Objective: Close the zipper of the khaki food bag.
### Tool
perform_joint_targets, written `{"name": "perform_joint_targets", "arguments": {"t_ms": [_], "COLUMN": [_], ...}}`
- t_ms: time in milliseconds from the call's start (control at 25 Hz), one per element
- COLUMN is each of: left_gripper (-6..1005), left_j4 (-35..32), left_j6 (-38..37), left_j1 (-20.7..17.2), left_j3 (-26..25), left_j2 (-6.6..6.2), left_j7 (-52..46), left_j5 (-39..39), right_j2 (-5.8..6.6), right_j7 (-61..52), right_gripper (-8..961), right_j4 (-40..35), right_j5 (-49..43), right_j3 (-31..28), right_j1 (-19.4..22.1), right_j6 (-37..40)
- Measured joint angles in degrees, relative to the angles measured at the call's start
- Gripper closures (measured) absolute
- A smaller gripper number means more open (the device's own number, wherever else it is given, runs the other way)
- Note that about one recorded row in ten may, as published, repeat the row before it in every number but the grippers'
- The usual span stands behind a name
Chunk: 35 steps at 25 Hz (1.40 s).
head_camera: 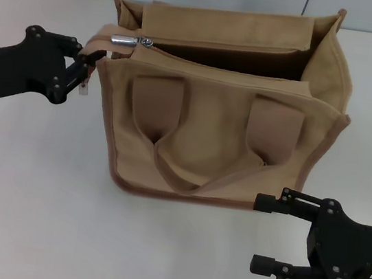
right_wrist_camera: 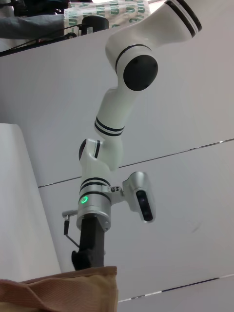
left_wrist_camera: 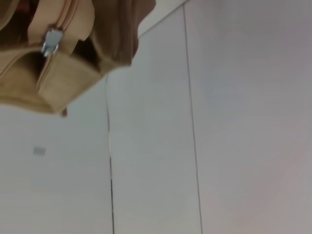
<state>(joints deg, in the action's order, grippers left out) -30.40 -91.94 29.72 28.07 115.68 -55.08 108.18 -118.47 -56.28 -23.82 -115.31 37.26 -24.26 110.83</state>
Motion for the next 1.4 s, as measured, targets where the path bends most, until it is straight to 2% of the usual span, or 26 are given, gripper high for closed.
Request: {"name": "perform_joint_targets", "arguments": {"t_ms": [320, 640, 800, 1000, 1240, 1320, 1400], "left_gripper": [983, 982, 982, 982, 981, 981, 981], "left_j4": [-0.5, -3.7, -5.2, -6.4, -6.6, -6.7, -6.6], "left_j6": [-6.7, -7.5, -7.7, -7.1, -6.4, -6.6, -6.6], "left_j1": [1.0, 5.0, 5.4, 6.3, 6.0, 5.4, 4.9], "left_j3": [-2.4, -1.8, -1.8, -1.6, -0.8, -1.1, -1.2], "left_j2": [-0.34, 1.70, 2.11, 2.21, 2.55, 2.55, 2.53], "left_j7": [-2.0, -6.2, -7.7, -9.8, -9.7, -9.7, -9.7], "left_j5": [-0.4, -0.5, -0.6, -1.2, -1.0, -1.5, -1.6], "right_j2": [0.00, 0.02, 0.03, 0.69, 1.14, 1.65, 2.78], "right_j7": [0.0, -0.3, -0.8, -4.9, -15.6, -21.6, -29.2], "right_gripper": [123, 123, 122, 122, 122, 122, 122], "right_j4": [0.0, 0.0, 0.0, -0.1, -0.4, -1.0, -1.8], "right_j5": [0.1, 0.1, 0.8, 2.2, 2.4, 3.2, 4.7], "right_j3": [0.0, -0.5, -1.0, -5.2, -13.4, -15.9, -16.8], "right_j1": [0.1, 0.2, 0.2, -0.7, -3.2, -4.7, -6.5], "right_j6": [1.4, 2.8, 5.3, 11.6, 12.6, 12.3, 11.3]}}
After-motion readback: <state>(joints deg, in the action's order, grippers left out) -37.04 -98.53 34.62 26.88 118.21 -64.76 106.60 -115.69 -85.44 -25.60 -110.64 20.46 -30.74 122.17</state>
